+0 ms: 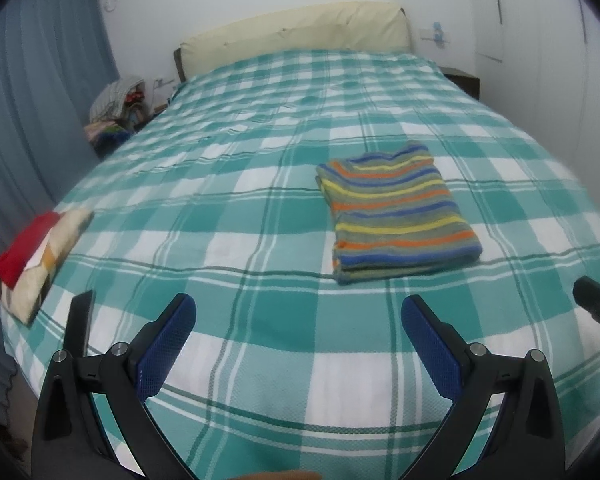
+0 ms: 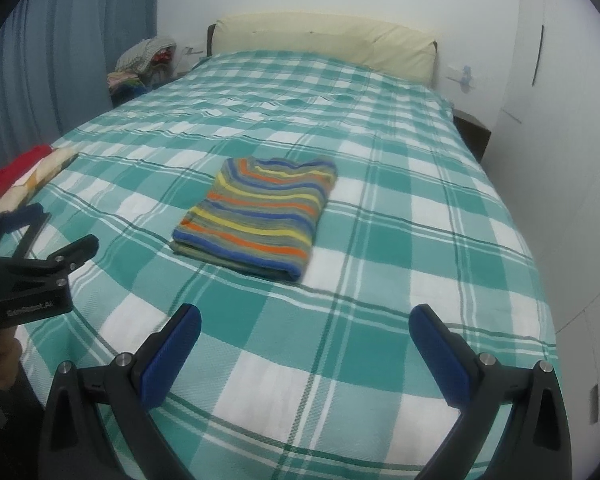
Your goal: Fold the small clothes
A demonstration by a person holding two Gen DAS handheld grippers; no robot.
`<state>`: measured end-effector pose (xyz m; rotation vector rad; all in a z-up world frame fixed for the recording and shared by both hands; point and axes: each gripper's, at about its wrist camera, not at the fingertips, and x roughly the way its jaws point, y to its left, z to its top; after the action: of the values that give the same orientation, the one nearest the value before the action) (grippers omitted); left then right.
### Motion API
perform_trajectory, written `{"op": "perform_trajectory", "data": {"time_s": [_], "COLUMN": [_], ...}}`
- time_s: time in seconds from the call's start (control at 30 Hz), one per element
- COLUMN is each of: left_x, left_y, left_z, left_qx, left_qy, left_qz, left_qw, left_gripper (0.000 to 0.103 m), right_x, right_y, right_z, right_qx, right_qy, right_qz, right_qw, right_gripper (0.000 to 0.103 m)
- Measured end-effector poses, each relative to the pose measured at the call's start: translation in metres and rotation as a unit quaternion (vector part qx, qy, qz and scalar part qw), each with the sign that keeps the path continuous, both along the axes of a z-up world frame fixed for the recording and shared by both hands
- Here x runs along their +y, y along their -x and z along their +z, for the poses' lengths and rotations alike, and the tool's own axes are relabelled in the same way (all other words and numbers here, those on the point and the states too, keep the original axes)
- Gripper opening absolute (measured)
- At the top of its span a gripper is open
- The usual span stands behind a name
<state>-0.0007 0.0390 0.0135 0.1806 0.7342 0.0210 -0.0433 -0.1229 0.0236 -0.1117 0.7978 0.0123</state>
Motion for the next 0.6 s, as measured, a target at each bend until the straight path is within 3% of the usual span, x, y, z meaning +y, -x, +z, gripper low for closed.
{"op": "perform_trajectory", "data": {"time_s": [0.6], "left_x": [-0.006], "left_y": [-0.003], "left_z": [-0.009], "left_qx": [0.028], "left_qy": [0.002], "left_qz": [0.002], "left_qw": [0.9996], "left_gripper": [0.103], "right_x": [0.007], "right_y": [-0.002], "right_z": [-0.011], "right_qx": [0.004], "right_qy": [0.008], "right_qz": [0.007], "right_qw": [1.0], "right_gripper": [0.102]}}
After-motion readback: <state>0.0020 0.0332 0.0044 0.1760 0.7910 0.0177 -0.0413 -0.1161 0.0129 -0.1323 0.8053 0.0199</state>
